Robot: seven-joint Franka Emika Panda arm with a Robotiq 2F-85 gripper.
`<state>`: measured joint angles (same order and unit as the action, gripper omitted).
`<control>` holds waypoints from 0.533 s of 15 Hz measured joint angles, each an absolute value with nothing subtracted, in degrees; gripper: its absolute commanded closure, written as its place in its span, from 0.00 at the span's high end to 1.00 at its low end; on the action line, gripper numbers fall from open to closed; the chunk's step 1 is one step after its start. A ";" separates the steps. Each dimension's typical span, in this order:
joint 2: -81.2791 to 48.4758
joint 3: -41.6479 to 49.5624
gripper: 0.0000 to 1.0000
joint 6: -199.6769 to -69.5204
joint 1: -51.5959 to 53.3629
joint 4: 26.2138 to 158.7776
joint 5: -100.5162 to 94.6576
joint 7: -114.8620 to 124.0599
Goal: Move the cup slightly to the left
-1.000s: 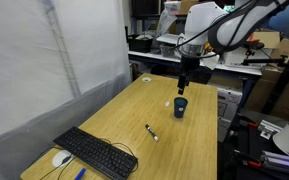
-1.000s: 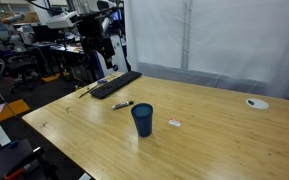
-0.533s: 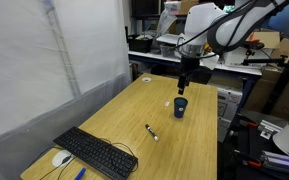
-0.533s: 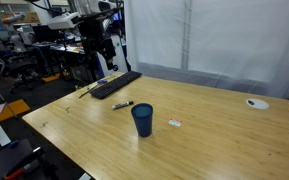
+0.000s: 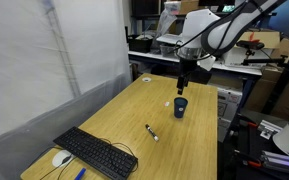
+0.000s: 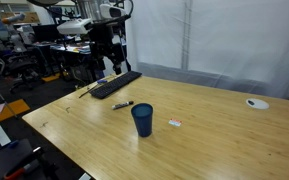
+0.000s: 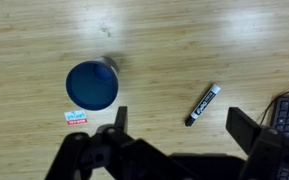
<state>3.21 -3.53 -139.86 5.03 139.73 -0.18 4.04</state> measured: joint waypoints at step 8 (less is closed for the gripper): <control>-3.05 -1.73 1.00 -146.76 3.35 139.25 -0.13 -3.86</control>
<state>-3.05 -1.73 -146.76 3.35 139.25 -0.13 -3.86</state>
